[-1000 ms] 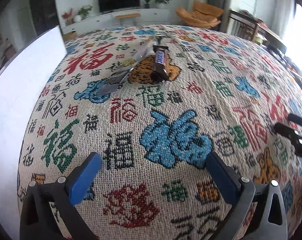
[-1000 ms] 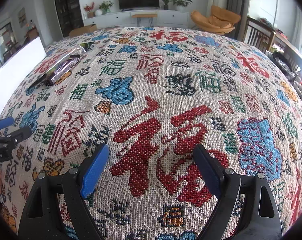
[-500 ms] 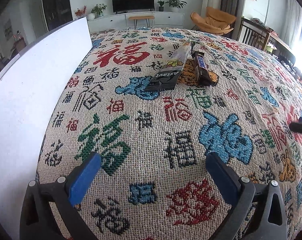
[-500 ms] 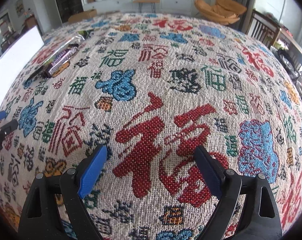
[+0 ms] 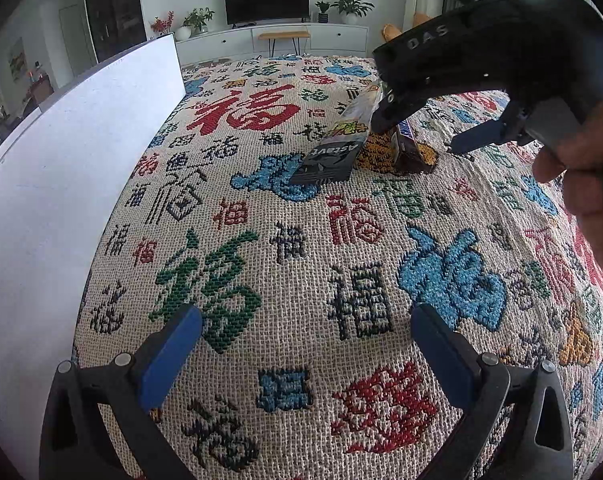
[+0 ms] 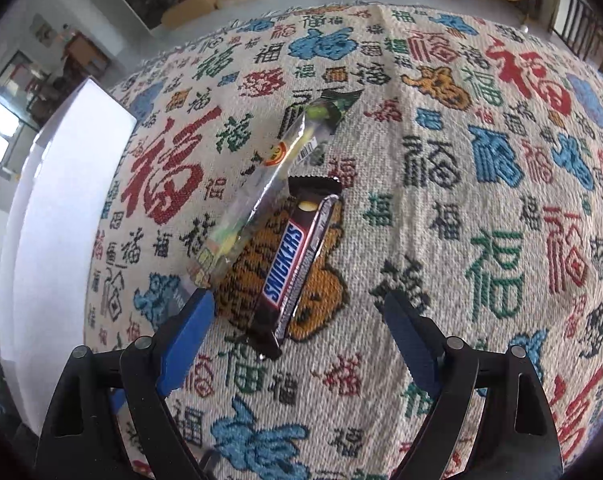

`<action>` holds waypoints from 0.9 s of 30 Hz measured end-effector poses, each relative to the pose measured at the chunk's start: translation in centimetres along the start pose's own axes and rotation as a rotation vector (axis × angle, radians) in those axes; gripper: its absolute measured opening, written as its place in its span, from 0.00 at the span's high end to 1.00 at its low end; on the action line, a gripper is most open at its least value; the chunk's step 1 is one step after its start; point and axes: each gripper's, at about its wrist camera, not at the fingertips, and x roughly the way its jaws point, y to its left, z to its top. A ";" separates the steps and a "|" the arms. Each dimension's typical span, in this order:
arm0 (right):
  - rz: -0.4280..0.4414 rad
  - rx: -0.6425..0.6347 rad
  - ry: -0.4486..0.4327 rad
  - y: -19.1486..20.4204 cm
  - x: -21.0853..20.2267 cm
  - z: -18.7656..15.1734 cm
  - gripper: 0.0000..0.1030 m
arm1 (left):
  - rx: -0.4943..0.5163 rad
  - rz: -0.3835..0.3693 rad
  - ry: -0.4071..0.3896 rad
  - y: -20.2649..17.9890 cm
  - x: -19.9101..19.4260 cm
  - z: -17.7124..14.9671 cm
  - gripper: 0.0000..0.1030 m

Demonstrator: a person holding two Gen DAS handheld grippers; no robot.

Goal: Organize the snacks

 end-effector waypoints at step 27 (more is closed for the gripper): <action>-0.165 -0.072 -0.176 -13.9 -7.5 -12.8 0.81 | 0.002 -0.002 -0.001 0.0 0.0 0.0 0.00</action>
